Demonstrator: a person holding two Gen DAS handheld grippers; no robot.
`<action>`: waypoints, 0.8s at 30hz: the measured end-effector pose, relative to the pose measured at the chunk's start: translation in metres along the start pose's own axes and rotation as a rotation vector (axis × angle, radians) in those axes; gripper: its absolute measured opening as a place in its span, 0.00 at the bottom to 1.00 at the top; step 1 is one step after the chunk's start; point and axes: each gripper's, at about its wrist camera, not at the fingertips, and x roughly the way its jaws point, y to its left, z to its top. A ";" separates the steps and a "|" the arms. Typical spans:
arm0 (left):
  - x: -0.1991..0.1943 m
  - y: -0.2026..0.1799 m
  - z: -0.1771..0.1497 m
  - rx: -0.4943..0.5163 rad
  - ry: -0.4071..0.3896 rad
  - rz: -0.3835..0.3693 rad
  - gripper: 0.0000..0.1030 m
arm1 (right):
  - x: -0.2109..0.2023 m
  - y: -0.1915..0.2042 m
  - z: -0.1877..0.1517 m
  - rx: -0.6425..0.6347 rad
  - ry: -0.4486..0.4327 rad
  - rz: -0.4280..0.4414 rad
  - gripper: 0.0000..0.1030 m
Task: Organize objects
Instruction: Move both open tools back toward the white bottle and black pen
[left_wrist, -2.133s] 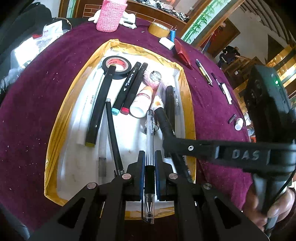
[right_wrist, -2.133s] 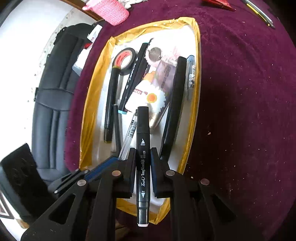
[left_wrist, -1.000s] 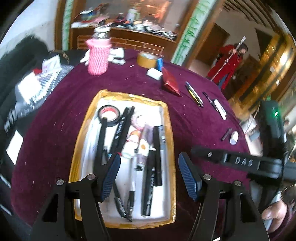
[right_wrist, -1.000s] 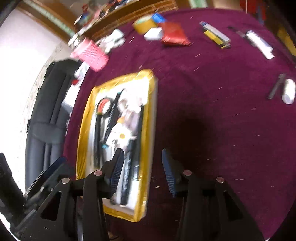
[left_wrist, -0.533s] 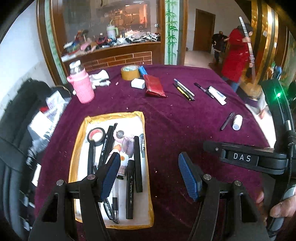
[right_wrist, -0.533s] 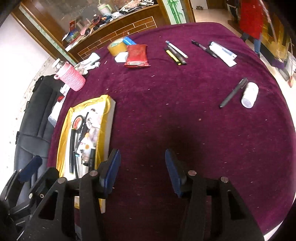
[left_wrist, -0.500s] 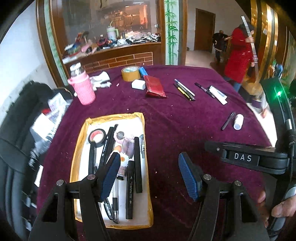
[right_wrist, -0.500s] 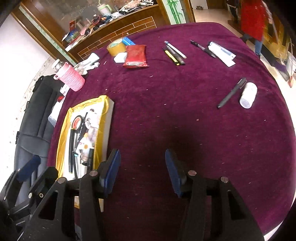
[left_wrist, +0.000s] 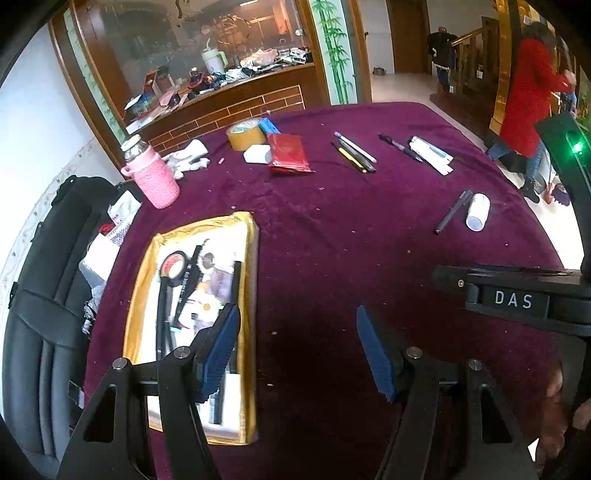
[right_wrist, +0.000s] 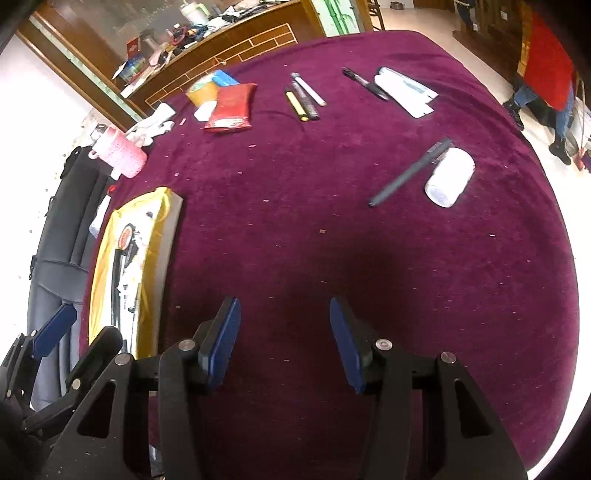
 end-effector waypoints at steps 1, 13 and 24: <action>0.002 -0.005 0.000 0.002 0.007 -0.002 0.58 | 0.000 -0.006 0.000 0.003 0.004 -0.003 0.47; 0.020 -0.060 0.006 0.031 0.072 -0.038 0.57 | -0.012 -0.069 0.001 0.060 0.012 -0.030 0.47; 0.034 -0.092 0.015 0.067 0.094 -0.066 0.57 | -0.022 -0.127 0.009 0.164 0.001 -0.059 0.48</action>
